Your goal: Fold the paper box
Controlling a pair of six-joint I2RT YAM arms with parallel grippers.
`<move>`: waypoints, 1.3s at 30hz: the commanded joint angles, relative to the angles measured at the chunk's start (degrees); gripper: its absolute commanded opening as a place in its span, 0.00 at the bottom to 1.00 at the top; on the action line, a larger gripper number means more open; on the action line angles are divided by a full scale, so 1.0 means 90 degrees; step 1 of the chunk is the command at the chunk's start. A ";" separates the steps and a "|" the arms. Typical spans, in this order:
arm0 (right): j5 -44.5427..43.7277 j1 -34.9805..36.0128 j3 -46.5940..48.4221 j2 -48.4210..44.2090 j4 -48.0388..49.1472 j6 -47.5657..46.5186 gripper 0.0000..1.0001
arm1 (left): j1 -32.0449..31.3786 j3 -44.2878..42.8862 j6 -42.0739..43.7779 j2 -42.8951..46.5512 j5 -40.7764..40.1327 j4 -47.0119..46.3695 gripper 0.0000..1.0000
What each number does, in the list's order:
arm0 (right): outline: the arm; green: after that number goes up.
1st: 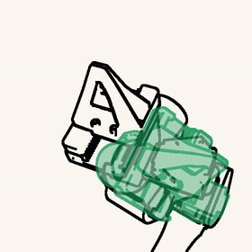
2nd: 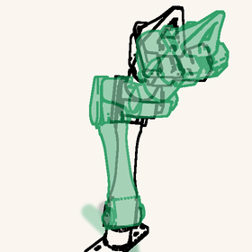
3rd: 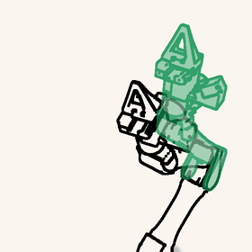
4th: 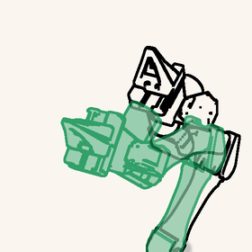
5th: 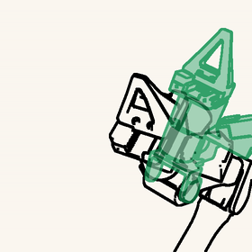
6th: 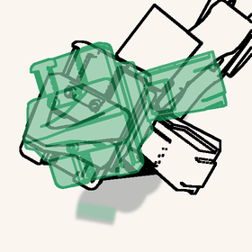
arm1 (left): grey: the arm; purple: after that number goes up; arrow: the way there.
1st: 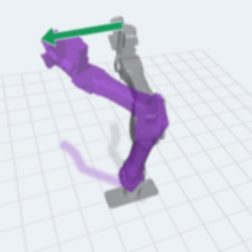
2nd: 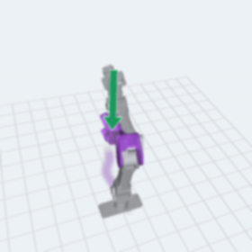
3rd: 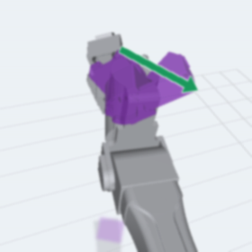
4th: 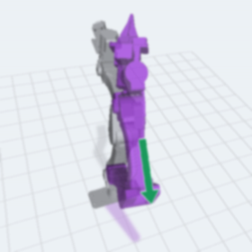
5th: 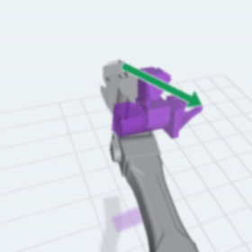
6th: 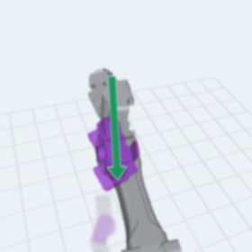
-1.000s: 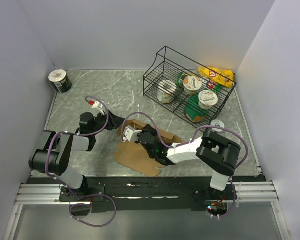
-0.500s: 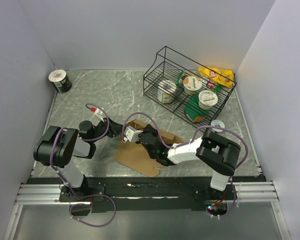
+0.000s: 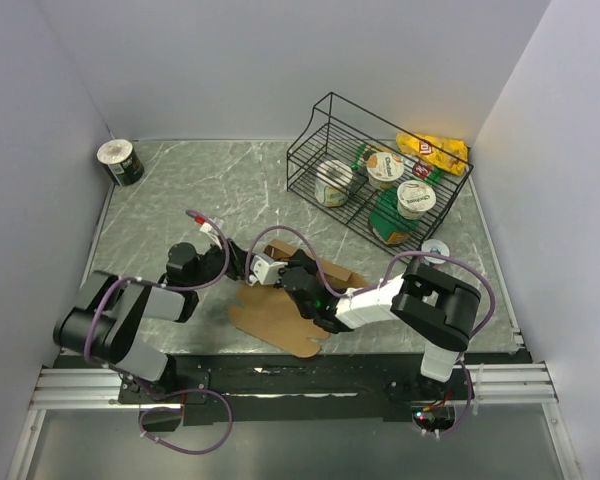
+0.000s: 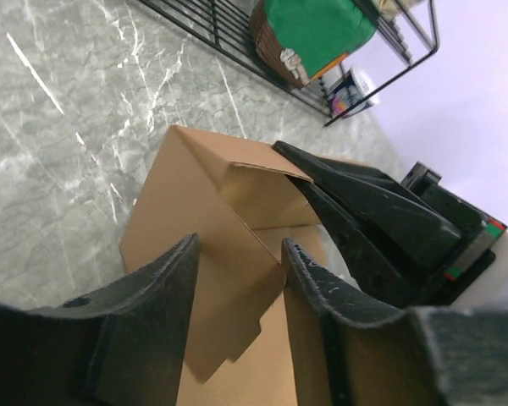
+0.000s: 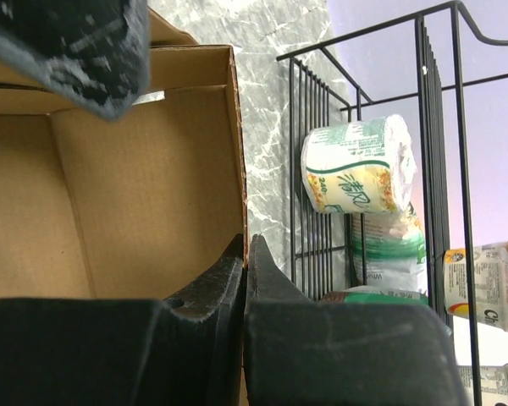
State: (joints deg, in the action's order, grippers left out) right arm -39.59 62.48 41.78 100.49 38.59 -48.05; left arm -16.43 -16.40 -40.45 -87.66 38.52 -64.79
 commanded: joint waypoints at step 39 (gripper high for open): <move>-0.0083 0.0177 -0.0541 0.0007 0.1123 -0.0169 0.00 | 0.0097 -0.0081 0.2151 0.2493 -0.2248 0.3478 0.83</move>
State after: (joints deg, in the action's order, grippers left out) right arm -40.71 63.61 37.19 101.08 45.36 -50.46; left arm -15.62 -13.93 -24.18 -65.14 22.13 -34.98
